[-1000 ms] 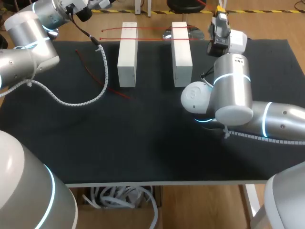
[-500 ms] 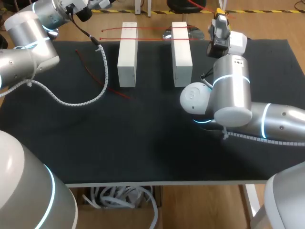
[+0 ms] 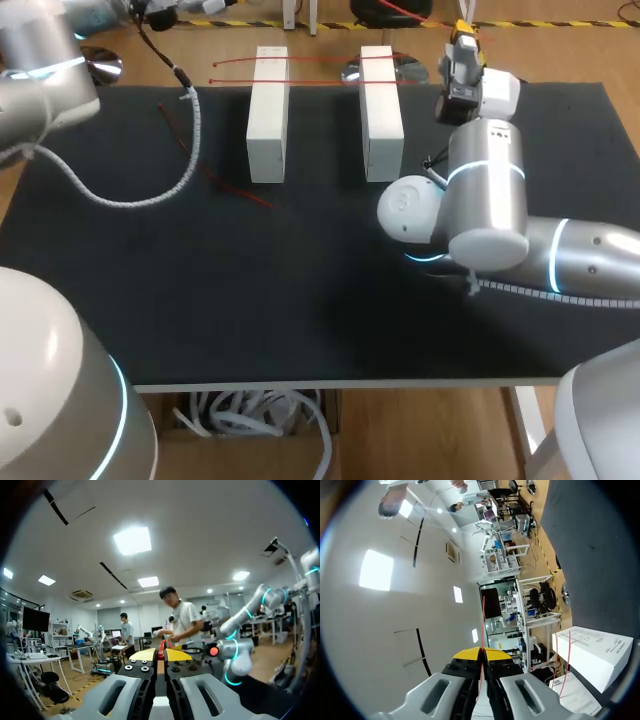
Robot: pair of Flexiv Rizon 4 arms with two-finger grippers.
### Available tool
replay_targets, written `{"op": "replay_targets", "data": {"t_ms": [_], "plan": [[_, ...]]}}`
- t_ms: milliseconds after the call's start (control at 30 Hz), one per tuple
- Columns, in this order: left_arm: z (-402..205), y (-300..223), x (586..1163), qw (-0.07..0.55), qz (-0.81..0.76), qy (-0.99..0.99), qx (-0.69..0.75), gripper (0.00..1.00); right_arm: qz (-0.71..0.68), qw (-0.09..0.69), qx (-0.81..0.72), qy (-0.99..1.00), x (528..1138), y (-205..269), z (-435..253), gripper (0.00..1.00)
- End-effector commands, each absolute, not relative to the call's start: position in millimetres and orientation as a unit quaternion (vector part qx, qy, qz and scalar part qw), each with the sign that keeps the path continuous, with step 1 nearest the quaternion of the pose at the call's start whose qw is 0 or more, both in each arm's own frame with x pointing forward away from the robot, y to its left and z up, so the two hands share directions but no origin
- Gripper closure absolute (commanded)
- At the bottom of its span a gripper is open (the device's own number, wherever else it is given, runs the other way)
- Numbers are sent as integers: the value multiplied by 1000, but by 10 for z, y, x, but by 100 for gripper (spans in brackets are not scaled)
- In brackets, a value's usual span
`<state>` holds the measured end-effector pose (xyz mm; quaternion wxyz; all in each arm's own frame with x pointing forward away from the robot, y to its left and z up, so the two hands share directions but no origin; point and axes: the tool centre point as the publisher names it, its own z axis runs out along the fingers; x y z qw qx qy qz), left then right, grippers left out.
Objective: Grab the tape and strap the tape.
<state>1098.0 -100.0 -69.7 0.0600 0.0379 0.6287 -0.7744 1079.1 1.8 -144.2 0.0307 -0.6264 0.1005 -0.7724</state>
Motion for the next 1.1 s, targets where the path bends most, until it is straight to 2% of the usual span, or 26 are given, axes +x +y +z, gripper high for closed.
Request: {"op": "replay_targets", "data": {"t_ms": [33, 400, 667, 833, 1100], "plan": [[-582, -987, 10845, 76, -651, 753, 48, 100, -769, 28, -631, 97, 10749, 26, -1414, 100], [-522, -968, 10813, 103, -543, 829, 86, 100, -771, 23, -631, 87, 10727, 20, -1407, 100], [-466, -1000, 10792, 125, -406, 891, 161, 100, -771, 21, -631, 81, 10717, 14, -1424, 100], [-412, -997, 10824, 160, -429, 873, 166, 100, -770, 20, -633, 78, 10720, 7, -1445, 100], [-412, -997, 10824, 160, -429, 873, 166, 100, -768, 18, -636, 71, 10722, 25, -1497, 100]]}}
